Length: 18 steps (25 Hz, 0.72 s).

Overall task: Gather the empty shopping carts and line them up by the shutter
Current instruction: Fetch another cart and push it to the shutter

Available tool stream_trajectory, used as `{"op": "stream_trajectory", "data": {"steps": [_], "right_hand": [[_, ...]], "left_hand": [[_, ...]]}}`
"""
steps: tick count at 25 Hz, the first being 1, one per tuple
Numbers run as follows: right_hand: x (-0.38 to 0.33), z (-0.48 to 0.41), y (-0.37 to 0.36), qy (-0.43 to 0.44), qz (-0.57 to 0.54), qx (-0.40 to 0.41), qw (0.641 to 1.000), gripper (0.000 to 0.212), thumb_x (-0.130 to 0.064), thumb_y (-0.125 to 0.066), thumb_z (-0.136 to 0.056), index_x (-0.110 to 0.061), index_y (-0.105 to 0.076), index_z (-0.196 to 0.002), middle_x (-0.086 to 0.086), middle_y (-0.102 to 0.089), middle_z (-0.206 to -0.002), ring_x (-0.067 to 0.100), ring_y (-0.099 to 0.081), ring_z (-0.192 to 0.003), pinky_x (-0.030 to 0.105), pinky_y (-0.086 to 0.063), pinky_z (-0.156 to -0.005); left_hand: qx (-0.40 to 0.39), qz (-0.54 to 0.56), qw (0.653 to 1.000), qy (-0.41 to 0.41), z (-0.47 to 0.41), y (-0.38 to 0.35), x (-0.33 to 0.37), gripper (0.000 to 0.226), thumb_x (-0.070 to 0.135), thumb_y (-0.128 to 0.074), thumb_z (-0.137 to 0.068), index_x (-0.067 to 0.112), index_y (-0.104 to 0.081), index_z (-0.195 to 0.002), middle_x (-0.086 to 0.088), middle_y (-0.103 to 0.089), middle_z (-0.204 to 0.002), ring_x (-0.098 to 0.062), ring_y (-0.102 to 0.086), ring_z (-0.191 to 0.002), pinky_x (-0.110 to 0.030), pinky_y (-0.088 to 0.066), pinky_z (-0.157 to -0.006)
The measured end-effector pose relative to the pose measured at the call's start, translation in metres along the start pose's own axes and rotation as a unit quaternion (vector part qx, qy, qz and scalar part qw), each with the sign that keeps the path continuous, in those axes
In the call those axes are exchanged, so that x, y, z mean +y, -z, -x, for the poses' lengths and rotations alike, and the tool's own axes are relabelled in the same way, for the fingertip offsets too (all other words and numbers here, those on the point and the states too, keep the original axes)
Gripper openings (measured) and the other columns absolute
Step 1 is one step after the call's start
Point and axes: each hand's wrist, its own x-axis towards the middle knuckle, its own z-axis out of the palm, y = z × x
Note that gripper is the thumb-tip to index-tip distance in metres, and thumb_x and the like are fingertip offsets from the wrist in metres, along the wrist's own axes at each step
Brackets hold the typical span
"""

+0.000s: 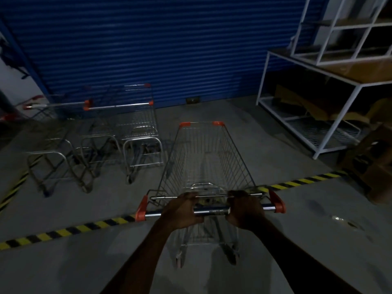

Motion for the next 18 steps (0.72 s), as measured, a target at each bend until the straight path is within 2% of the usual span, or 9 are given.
{"op": "stream_trajectory", "data": {"steps": [3, 6, 10, 14, 18], "right_hand": [[0.011, -0.066, 0.003, -0.001, -0.022, -0.008, 1.000, 0.028, -0.038, -0.068, -0.052, -0.027, -0.078, -0.075, -0.003, -0.076, -0.109, 0.024, -0.075, -0.087, 0.038, -0.060, -0.060], [0.023, -0.131, -0.003, -0.001, -0.010, -0.014, 1.000, 0.031, -0.039, -0.064, -0.054, -0.026, -0.079, -0.077, -0.002, -0.076, -0.110, 0.026, -0.074, -0.091, 0.038, -0.059, -0.065], [0.040, -0.224, -0.009, -0.004, -0.008, -0.033, 0.999, 0.043, -0.048, -0.060, -0.057, -0.028, -0.080, -0.089, 0.000, -0.074, -0.116, 0.027, -0.071, -0.101, 0.041, -0.061, -0.077], [0.053, -0.318, -0.009, -0.038, -0.003, -0.026, 0.999, 0.050, -0.046, -0.054, -0.068, -0.025, -0.076, -0.108, 0.001, -0.071, -0.116, 0.025, -0.070, -0.101, 0.036, -0.058, -0.085], [0.073, -0.409, -0.006, -0.003, -0.011, -0.024, 1.000, 0.056, -0.048, -0.048, -0.069, -0.024, -0.074, -0.113, -0.002, -0.068, -0.122, 0.022, -0.066, -0.108, 0.034, -0.054, -0.090]], "left_hand": [[-0.016, 0.029, 0.999, 0.001, -0.060, 0.021, -0.029, 0.077, 0.057, -0.075, -0.079, 0.039, -0.047, -0.148, 0.013, -0.038, -0.159, -0.012, -0.041, -0.142, -0.025, -0.037, -0.112], [-0.018, 0.039, 0.999, 0.016, -0.117, 0.033, -0.058, 0.086, 0.068, -0.070, -0.070, 0.038, -0.048, -0.148, 0.014, -0.040, -0.158, -0.011, -0.042, -0.142, -0.028, -0.038, -0.114], [-0.019, 0.041, 0.998, 0.049, -0.199, 0.042, -0.103, 0.094, 0.079, -0.063, -0.063, 0.039, -0.049, -0.146, 0.018, -0.042, -0.155, -0.008, -0.042, -0.141, -0.031, -0.039, -0.115], [0.006, 0.017, 0.997, 0.070, -0.280, 0.055, -0.144, 0.082, 0.068, -0.073, -0.071, 0.036, -0.053, -0.144, 0.021, -0.040, -0.155, -0.005, -0.041, -0.141, -0.022, -0.033, -0.113], [0.018, 0.006, 0.996, 0.091, -0.357, 0.072, -0.178, 0.085, 0.070, -0.072, -0.072, 0.035, -0.050, -0.147, 0.021, -0.037, -0.158, -0.005, -0.039, -0.143, -0.022, -0.031, -0.114]]}}
